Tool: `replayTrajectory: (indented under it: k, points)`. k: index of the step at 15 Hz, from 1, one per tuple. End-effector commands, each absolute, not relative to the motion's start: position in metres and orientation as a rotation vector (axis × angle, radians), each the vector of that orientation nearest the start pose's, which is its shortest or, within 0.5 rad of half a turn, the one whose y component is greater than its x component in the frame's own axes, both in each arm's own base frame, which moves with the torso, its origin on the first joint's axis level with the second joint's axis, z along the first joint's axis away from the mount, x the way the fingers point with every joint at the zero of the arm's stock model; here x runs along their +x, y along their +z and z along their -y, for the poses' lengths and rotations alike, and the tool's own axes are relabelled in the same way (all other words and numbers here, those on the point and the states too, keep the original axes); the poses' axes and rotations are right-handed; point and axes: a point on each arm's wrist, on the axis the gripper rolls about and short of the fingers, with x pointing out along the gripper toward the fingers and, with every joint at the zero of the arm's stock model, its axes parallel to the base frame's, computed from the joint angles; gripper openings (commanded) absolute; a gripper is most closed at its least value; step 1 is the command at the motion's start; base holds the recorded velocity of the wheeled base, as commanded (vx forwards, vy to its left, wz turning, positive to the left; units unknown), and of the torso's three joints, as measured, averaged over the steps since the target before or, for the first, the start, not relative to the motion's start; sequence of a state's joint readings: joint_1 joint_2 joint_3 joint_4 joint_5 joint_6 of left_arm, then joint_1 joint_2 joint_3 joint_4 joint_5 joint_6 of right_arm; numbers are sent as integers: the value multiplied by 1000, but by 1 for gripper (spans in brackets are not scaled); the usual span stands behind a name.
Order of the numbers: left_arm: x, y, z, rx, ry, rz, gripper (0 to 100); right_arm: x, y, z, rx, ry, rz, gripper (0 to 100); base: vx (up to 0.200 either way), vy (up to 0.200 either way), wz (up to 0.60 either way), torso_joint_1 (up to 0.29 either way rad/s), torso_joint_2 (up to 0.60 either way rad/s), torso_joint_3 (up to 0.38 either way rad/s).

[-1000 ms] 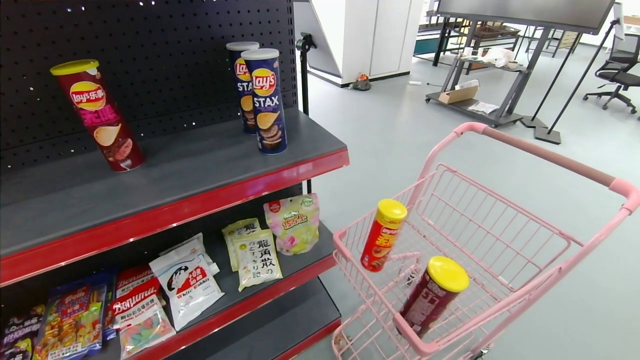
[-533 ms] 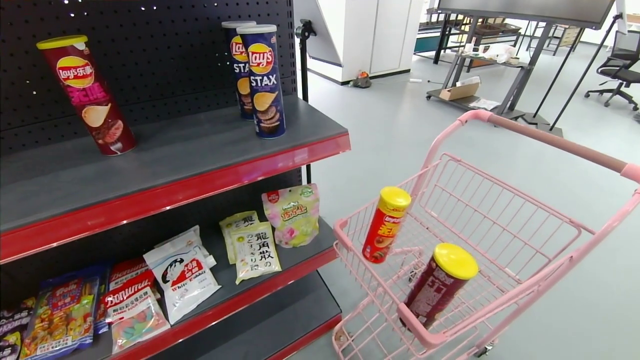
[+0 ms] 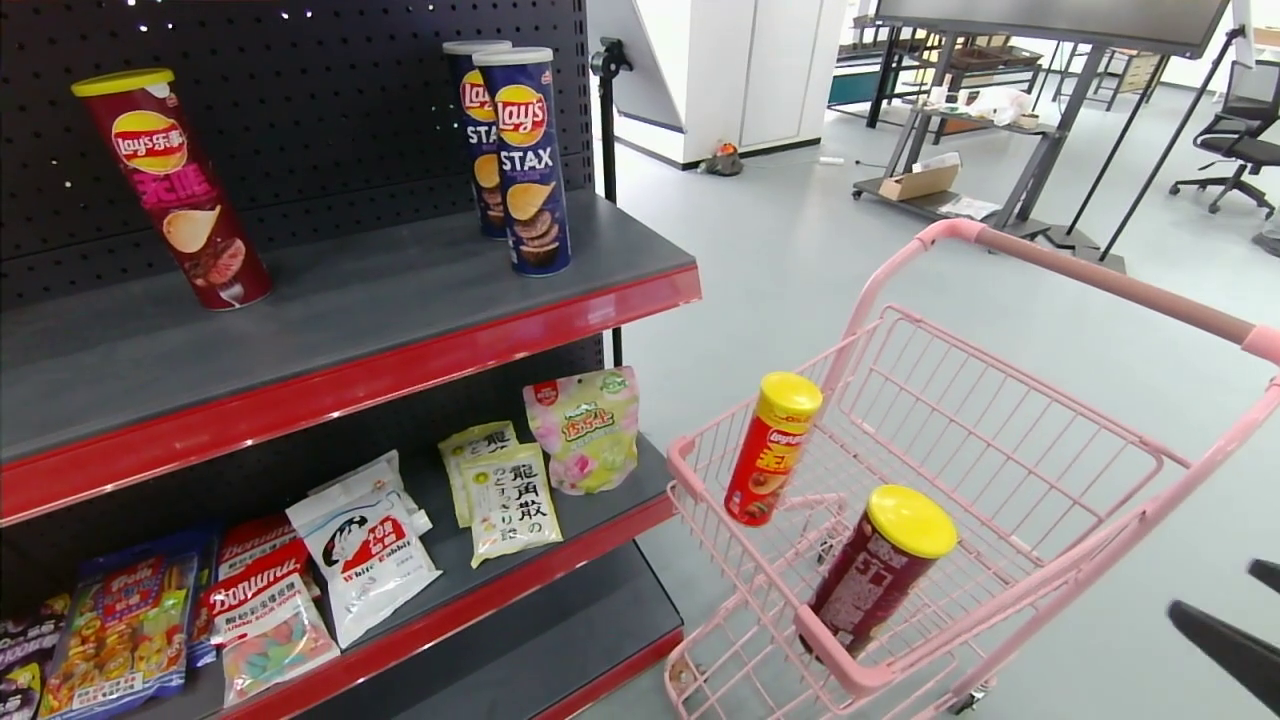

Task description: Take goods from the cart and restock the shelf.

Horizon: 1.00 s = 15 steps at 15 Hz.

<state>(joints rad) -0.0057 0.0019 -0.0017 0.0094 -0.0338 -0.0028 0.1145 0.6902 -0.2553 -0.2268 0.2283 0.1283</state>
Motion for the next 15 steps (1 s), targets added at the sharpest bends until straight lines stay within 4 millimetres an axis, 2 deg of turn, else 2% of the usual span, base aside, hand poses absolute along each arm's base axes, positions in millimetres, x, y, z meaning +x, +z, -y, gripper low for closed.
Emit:
replayTrajectory:
  k: [1,5,12,13,15]
  points:
    - [-23,75,1,-3,-40,-9,100,130,110,-34,193,416,-550,100,0,0,0,0,0,0]
    - [-23,75,1,-3,-40,-9,100,159,86,-42,168,421,-607,100,0,0,0,0,0,0]
    - [-23,75,1,-3,-40,-9,100,176,71,-55,132,463,-648,100,0,0,0,0,0,0]
    - [-23,75,1,-3,-40,-9,100,187,65,-57,117,458,-630,100,0,0,0,0,0,0]
    - [-23,75,1,-3,-40,-9,100,196,53,-59,100,434,-619,100,0,0,0,0,0,0]
